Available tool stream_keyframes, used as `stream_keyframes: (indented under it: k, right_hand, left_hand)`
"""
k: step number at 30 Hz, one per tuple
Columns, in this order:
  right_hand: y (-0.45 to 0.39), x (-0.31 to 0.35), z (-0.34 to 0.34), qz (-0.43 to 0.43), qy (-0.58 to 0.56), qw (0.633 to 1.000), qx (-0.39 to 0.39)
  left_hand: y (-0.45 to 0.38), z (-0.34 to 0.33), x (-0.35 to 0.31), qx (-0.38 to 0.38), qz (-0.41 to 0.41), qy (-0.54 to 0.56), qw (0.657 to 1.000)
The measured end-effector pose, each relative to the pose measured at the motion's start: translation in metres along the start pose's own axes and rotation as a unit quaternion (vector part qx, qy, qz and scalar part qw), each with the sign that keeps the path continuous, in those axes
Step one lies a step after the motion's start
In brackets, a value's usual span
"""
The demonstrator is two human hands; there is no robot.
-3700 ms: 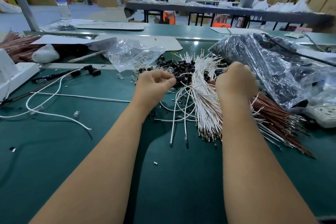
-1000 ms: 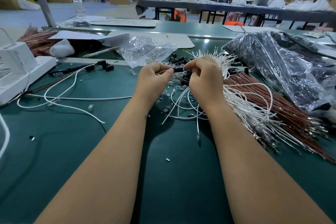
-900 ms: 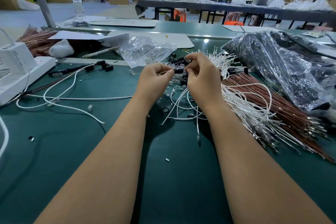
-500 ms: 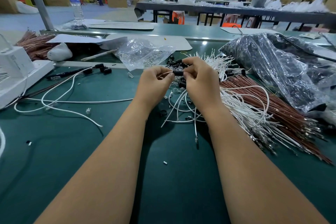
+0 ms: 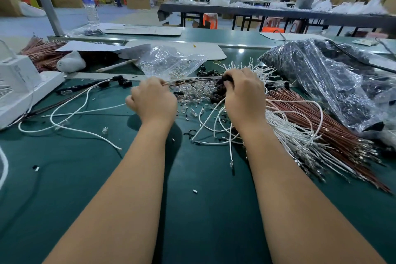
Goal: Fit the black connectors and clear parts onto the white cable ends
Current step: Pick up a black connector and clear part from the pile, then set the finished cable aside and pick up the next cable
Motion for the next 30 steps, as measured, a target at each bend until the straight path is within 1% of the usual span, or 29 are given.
stream_keyframes:
  k: [1, 2, 3, 5, 7, 8, 9, 10, 13, 15, 18, 20, 25, 30]
  right_hand:
    - [0.000, 0.000, 0.000, 0.001, 0.011, 1.000, -0.004]
    - [0.000, 0.001, -0.001, 0.006, 0.019, 1.000, 0.004]
    - [0.001, 0.003, -0.004, 0.016, 0.020, 1.000, 0.018]
    - [0.002, 0.009, -0.011, 0.037, 0.002, 0.998, 0.049]
    - [0.004, 0.014, -0.013, 0.052, -0.027, 0.996, 0.066]
    - [0.004, 0.015, -0.014, 0.056, -0.037, 0.995, 0.070]
    - [0.004, 0.016, -0.014, 0.058, -0.041, 0.995, 0.073]
    - [0.005, 0.016, -0.014, 0.058, -0.040, 0.995, 0.073]
    - [0.005, 0.014, -0.014, 0.047, -0.045, 0.995, 0.074]
    - [0.006, 0.015, -0.016, 0.046, -0.058, 0.993, 0.086]
    - [0.006, 0.016, -0.018, 0.041, -0.102, 0.989, 0.099]
    - [0.005, 0.012, -0.016, 0.011, -0.143, 0.985, 0.091]
    - [0.004, -0.002, -0.015, -0.089, -0.212, 0.970, 0.084]
    - [0.004, -0.006, -0.011, -0.143, -0.273, 0.950, 0.055]
  left_hand:
    - [-0.001, 0.001, 0.004, -0.001, 0.018, -0.018, 1.000]
    - [-0.001, 0.001, 0.004, 0.000, 0.015, -0.027, 1.000]
    - [0.001, 0.001, 0.001, -0.003, -0.011, -0.026, 1.000]
    - [0.008, 0.002, -0.017, -0.009, -0.111, 0.020, 0.994]
    - [0.018, 0.001, -0.037, 0.008, -0.222, 0.084, 0.971]
    - [0.022, -0.001, -0.043, 0.022, -0.256, 0.105, 0.961]
    - [0.024, -0.003, -0.046, 0.035, -0.272, 0.118, 0.954]
    - [0.024, -0.003, -0.046, 0.043, -0.273, 0.125, 0.953]
    - [0.017, -0.004, -0.034, 0.035, -0.220, 0.107, 0.969]
    - [0.015, -0.005, -0.031, 0.046, -0.199, 0.098, 0.974]
    - [0.022, -0.007, -0.039, 0.096, -0.226, 0.160, 0.956]
    - [0.024, -0.008, -0.040, 0.107, -0.228, 0.183, 0.950]
    - [0.019, -0.008, -0.032, 0.084, -0.205, 0.212, 0.952]
    - [0.019, -0.008, -0.031, 0.084, -0.205, 0.227, 0.948]
Point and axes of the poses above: each hand's wrist, its own y-axis away from the middle knuckle, its own z-axis out of the back of the hand, x = y × z, the point moved 5 cm from there along -y, towards the middle knuckle, and after that the axes turned 2 degrees about -y, right-handed, at the moved point
